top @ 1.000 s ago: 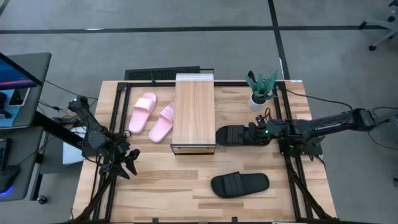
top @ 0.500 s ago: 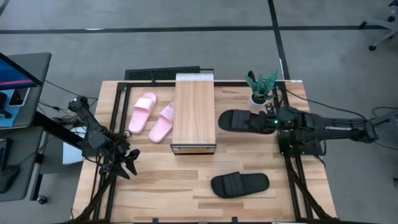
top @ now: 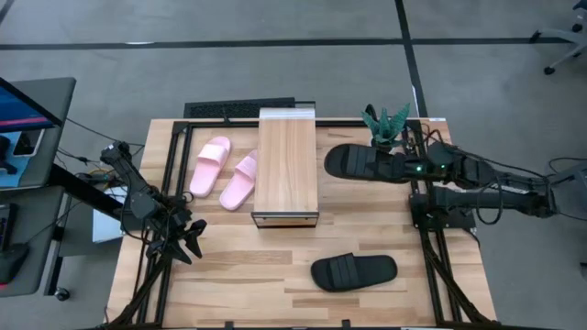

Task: Pick and place slides into the shelf
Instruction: Put the top black slide on the shelf

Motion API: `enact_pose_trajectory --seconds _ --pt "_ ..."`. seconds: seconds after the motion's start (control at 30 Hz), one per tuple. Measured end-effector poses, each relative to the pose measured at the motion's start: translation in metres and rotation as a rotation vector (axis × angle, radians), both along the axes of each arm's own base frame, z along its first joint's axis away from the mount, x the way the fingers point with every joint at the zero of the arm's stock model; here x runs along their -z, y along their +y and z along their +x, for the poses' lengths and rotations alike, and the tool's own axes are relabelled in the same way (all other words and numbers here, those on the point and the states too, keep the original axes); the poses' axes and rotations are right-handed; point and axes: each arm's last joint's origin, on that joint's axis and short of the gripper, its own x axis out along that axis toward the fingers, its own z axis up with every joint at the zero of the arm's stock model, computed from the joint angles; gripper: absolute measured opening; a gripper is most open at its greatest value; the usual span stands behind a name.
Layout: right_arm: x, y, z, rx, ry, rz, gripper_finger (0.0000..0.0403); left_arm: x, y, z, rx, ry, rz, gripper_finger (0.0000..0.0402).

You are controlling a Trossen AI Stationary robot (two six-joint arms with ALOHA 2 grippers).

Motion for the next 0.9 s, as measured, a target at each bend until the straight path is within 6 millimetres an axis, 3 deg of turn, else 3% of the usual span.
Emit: enact_pose_trajectory --seconds 0.43,0.67,0.9 --pt "-0.038 -0.021 0.025 -0.165 0.026 -0.177 0.0001 0.000 0.000 0.000 0.000 0.000 0.000 0.0162" --pt "-0.061 -0.046 0.036 -0.223 0.025 -0.318 0.0001 0.000 0.000 0.000 0.000 0.000 0.000 0.0162" --pt "-0.075 -0.076 0.042 -0.266 -0.030 -0.329 0.0001 0.000 0.000 0.000 0.000 0.000 0.000 0.0162"
